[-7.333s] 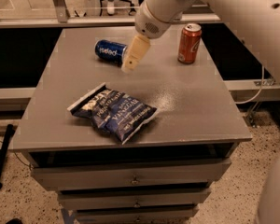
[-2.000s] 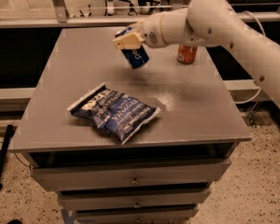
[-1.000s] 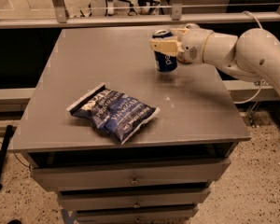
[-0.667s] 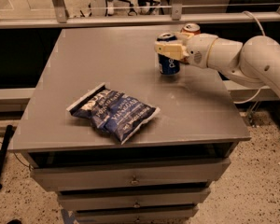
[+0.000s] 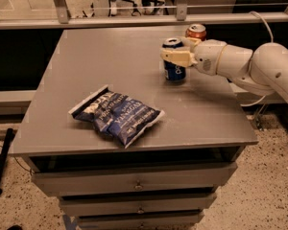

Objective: Place pepsi can upright

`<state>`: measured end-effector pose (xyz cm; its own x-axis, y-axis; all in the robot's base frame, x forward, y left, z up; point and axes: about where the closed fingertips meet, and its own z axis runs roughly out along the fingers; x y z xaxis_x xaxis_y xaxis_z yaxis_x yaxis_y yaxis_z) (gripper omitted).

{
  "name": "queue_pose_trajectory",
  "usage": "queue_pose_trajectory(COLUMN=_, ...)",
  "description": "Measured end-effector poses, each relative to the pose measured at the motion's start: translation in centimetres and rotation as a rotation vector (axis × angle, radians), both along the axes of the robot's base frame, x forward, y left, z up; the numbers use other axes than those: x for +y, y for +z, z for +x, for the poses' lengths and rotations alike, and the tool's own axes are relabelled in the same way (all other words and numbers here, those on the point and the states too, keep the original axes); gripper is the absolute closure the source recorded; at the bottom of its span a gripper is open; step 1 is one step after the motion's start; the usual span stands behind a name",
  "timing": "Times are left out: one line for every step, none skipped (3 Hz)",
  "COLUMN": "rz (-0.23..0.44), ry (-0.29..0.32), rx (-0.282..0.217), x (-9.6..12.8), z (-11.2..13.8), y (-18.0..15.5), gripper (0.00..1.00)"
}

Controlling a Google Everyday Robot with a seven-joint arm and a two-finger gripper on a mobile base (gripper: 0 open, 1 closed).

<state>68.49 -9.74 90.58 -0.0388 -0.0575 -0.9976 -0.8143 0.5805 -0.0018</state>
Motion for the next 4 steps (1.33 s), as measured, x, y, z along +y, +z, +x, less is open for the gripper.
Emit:
queue_pose_trajectory(rz=-0.001, ry=0.019, rx=0.009, x=-0.2, z=-1.1, y=-0.8, gripper=0.35)
queue_pose_trajectory(rz=-0.001, ry=0.02, rx=0.009, x=-0.2, z=-1.2, y=-0.8, gripper=0.12)
queue_pose_trajectory(rz=-0.005, ry=0.021, rx=0.039, x=-0.7, z=-3.0, y=-1.6, gripper=0.0)
queue_pose_trajectory(rz=-0.029, ry=0.019, rx=0.069, x=-1.5, z=-4.7, y=-2.1, gripper=0.0)
